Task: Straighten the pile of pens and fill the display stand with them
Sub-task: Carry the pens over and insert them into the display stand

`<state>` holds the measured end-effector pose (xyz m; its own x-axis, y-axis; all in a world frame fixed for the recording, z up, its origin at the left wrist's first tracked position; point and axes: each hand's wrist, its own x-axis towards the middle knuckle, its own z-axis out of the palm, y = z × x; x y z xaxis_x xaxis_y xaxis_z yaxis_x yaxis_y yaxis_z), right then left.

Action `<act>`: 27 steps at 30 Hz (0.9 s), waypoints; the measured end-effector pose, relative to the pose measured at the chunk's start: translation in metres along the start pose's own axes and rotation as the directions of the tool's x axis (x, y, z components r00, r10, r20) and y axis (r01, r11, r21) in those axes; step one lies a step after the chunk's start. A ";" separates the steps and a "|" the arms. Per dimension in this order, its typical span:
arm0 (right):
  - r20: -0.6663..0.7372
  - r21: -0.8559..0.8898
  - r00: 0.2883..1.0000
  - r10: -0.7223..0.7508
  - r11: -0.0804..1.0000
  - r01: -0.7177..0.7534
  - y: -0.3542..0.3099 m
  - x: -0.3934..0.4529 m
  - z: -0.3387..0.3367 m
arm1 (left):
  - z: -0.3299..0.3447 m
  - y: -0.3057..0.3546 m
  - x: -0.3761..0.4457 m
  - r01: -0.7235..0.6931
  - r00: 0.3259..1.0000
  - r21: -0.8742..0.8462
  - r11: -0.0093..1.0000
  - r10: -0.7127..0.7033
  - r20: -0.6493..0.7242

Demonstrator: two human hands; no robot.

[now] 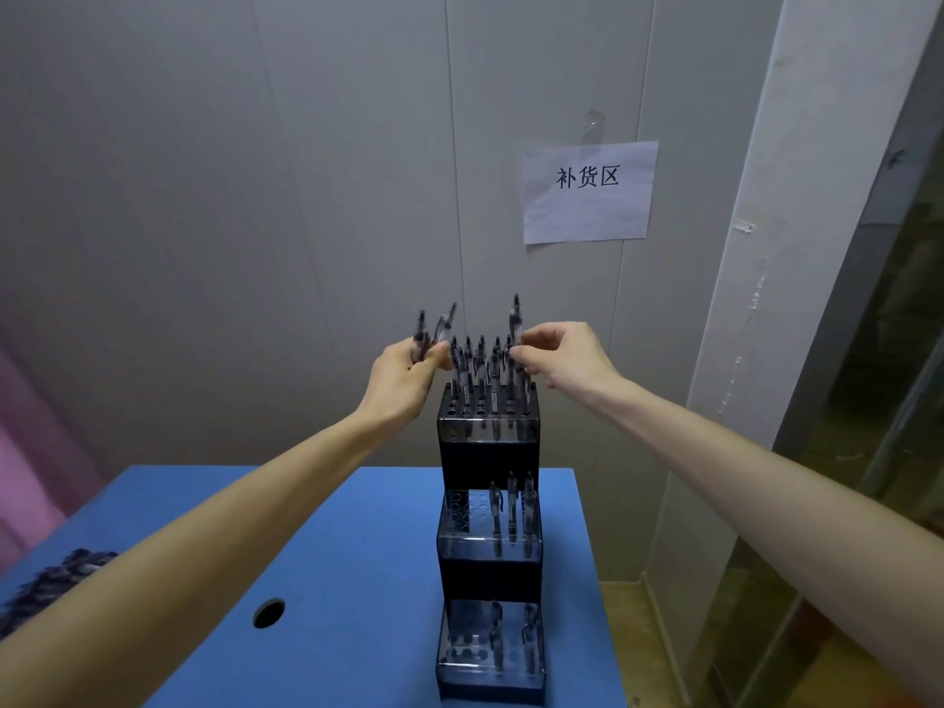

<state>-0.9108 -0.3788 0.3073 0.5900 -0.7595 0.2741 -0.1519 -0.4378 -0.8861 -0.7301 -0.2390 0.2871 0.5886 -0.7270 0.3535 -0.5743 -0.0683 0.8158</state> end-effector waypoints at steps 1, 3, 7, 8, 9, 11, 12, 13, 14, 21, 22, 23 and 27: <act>-0.025 -0.026 1.000 -0.018 1.000 0.018 0.000 0.002 0.000 | 0.000 -0.001 0.000 -0.003 1.000 0.009 1.000 0.003 0.003; -0.063 -0.092 0.997 -0.041 0.995 0.035 -0.001 0.005 0.001 | -0.001 -0.004 0.003 0.004 1.000 0.032 0.999 -0.004 0.010; -0.118 -0.212 0.991 -0.069 0.976 0.042 -0.003 0.010 0.005 | -0.001 -0.003 0.004 0.058 0.998 -0.001 0.998 -0.058 -0.014; -0.127 -0.237 0.988 -0.086 0.970 0.054 -0.004 0.011 0.006 | 0.000 -0.002 0.005 0.070 0.997 -0.030 0.997 -0.071 -0.028; -0.133 -0.260 0.985 -0.107 0.963 0.069 -0.004 0.011 0.007 | 0.000 -0.002 0.006 0.080 0.996 -0.054 0.995 -0.082 -0.047; -0.120 -0.298 0.982 -0.144 0.949 0.103 -0.004 0.012 0.008 | 0.002 -0.002 0.008 0.096 0.991 -0.066 0.993 -0.102 -0.090; -0.108 -0.301 0.982 -0.154 0.947 0.116 -0.003 0.012 0.009 | 0.002 -0.003 0.009 0.098 0.989 -0.063 0.993 -0.104 -0.106; -0.100 -0.292 0.982 -0.157 0.949 0.122 -0.003 0.013 0.009 | 0.003 -0.003 0.010 0.097 0.988 -0.053 0.994 -0.102 -0.117; -0.101 -0.280 0.982 -0.157 0.952 0.124 -0.002 0.013 0.010 | 0.004 -0.002 0.011 0.092 0.987 -0.039 0.995 -0.097 -0.127; -0.103 -0.389 0.983 -0.153 0.916 0.102 -0.003 0.016 0.009 | 0.012 -0.003 0.017 0.033 0.997 0.149 0.988 -0.022 -0.071; -0.096 -0.400 0.985 -0.145 0.911 0.095 -0.002 0.018 0.010 | 0.014 -0.002 0.018 0.022 0.998 0.181 0.983 -0.012 -0.054; -0.086 -0.410 0.987 -0.136 0.908 0.089 -0.002 0.019 0.011 | 0.016 -0.002 0.017 0.014 0.999 0.200 0.980 -0.007 -0.040; -0.044 -0.454 0.992 -0.120 0.887 0.087 -0.002 0.022 0.015 | 0.022 -0.001 0.018 -0.017 0.999 0.220 0.975 0.023 -0.026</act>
<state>-0.8862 -0.3872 0.3095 0.5687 -0.7219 0.3942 -0.4436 -0.6728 -0.5921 -0.7316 -0.2670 0.2823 0.5895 -0.7105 0.3842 -0.6952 -0.2041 0.6892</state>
